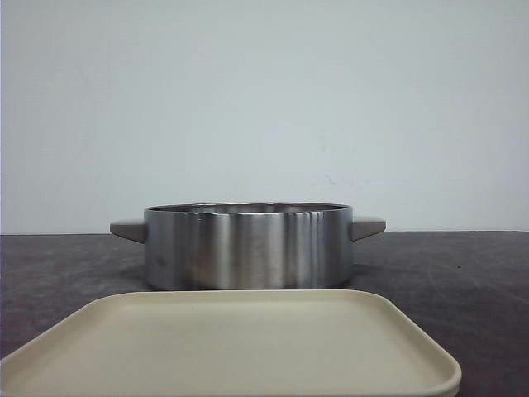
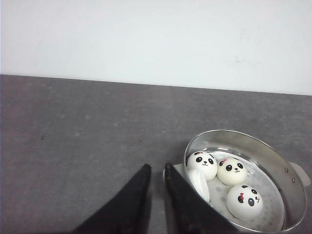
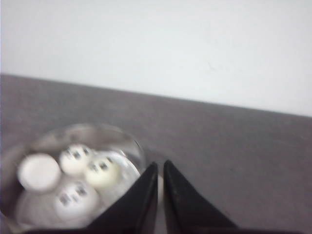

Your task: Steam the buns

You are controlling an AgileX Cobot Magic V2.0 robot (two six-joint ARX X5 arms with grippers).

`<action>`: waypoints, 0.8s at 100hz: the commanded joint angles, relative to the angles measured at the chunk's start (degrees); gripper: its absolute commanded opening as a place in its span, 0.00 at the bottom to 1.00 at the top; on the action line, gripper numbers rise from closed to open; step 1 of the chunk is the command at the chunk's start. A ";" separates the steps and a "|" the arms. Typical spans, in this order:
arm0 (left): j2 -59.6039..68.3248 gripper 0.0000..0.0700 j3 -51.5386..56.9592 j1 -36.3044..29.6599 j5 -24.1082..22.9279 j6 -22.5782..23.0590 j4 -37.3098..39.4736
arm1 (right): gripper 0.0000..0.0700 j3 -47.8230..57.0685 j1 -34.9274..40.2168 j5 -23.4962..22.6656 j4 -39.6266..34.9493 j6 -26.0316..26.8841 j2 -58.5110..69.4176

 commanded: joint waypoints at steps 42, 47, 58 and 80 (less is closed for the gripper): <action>0.22 0.00 0.81 -0.15 -0.22 -0.24 0.48 | 0.02 -28.50 -20.76 -11.39 8.87 -1.95 -22.49; 0.22 0.00 0.81 -0.15 -0.22 -0.22 0.48 | 0.02 -29.81 -21.33 -11.41 8.72 -1.97 -23.74; 0.20 0.00 0.81 -0.15 -0.22 -0.24 0.48 | 0.02 -31.36 -22.62 -11.45 6.43 -2.03 -27.06; 0.20 0.00 0.81 -0.15 -0.22 -0.22 0.44 | 0.02 -31.36 -23.50 -11.17 -1.05 -3.54 -30.58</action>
